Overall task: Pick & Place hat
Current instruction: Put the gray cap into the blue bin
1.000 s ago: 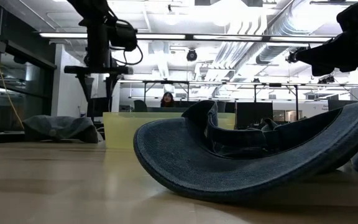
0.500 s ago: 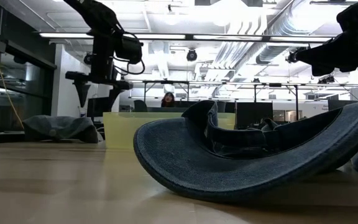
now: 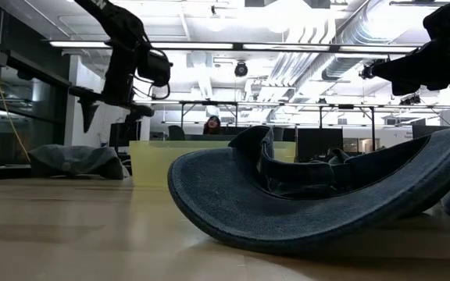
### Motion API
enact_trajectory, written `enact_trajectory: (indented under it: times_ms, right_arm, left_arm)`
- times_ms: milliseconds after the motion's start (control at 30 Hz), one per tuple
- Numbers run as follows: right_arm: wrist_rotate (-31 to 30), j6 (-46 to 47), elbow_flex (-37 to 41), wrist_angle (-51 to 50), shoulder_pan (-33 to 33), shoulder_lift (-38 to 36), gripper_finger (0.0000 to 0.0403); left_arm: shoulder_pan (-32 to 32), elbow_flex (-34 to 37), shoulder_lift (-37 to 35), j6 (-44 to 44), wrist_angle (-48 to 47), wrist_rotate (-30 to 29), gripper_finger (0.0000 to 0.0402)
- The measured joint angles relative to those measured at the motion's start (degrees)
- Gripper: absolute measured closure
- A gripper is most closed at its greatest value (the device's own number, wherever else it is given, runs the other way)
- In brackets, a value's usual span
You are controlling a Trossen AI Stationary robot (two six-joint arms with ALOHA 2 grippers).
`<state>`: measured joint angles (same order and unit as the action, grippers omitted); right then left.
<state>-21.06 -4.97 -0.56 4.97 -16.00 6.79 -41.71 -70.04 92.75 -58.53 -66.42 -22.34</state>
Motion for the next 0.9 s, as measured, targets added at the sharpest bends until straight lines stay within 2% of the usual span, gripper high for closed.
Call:
enact_trajectory:
  times_ms: [300, 700, 900]
  right_arm:
    - [0.0, 0.0, 0.0, 0.0, 0.0, 0.0, 0.0402]
    - [0.0, 0.0, 0.0, 0.0, 0.0, 0.0, 0.0402]
    - [0.0, 0.0, 0.0, 0.0, 0.0, 0.0, 0.0402]
  left_arm:
    - [0.1, 0.1, 7.1, 1.2, -0.9, 2.4, 0.0071]
    - [0.1, 0.1, 11.4, 1.4, -1.1, 1.6, 0.0071]
    - [0.1, 0.1, 12.9, 2.0, -0.6, 3.8, 0.0085]
